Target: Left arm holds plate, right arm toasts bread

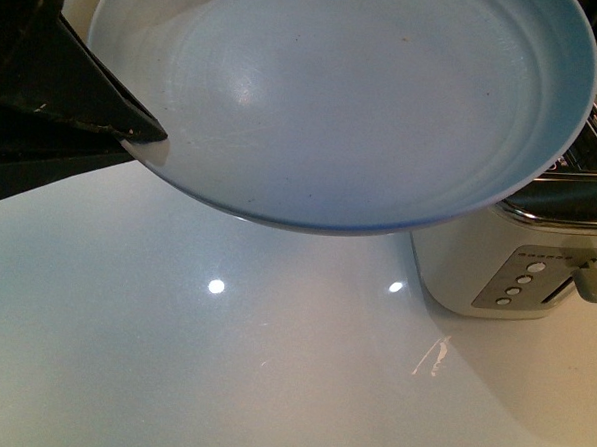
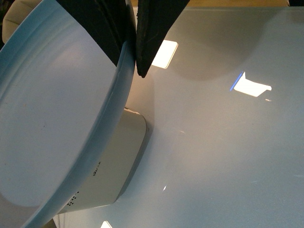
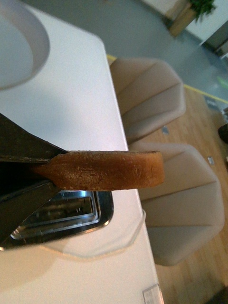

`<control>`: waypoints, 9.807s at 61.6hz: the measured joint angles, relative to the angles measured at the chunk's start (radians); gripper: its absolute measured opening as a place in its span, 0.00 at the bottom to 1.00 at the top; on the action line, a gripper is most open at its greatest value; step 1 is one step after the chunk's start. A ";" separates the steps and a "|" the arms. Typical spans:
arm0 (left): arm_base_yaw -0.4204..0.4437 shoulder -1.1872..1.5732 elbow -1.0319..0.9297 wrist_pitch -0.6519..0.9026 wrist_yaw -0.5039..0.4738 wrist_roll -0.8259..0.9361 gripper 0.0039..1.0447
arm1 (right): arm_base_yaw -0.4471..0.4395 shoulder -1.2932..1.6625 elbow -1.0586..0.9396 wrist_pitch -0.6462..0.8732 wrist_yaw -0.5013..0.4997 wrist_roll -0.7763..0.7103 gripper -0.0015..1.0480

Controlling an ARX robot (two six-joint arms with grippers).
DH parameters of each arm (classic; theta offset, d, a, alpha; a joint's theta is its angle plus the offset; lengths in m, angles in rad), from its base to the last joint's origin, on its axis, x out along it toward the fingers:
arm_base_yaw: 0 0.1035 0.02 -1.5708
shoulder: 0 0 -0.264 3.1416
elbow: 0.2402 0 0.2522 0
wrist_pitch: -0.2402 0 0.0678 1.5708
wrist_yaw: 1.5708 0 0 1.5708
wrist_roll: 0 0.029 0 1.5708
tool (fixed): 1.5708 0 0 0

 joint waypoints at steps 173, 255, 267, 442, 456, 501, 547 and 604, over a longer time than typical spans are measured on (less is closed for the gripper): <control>0.003 0.012 0.000 0.007 0.012 0.008 0.03 | 0.142 0.471 0.068 -0.031 0.130 -0.266 0.55; 0.026 0.011 -0.003 0.006 0.011 0.060 0.03 | 0.024 -0.368 -0.865 0.820 0.199 -0.252 0.02; 0.029 0.011 -0.009 0.006 0.008 0.061 0.03 | 0.024 -0.463 -0.911 0.771 0.199 -0.252 0.02; 0.924 0.859 -0.216 0.772 0.377 0.690 0.03 | 0.024 -1.120 -0.982 0.207 0.199 -0.252 0.91; 0.925 1.030 -0.094 0.819 0.373 0.688 0.03 | 0.024 -1.120 -0.982 0.207 0.199 -0.253 0.91; 0.946 1.110 -0.031 0.835 0.382 0.673 0.58 | 0.024 -1.121 -0.982 0.207 0.199 -0.252 0.91; 0.777 -0.477 -0.631 0.966 0.117 1.121 0.37 | 0.024 -1.122 -0.982 0.207 0.199 -0.253 0.91; 0.528 -0.955 -0.755 0.621 -0.123 1.146 0.03 | 0.024 -1.122 -0.982 0.207 0.199 -0.253 0.91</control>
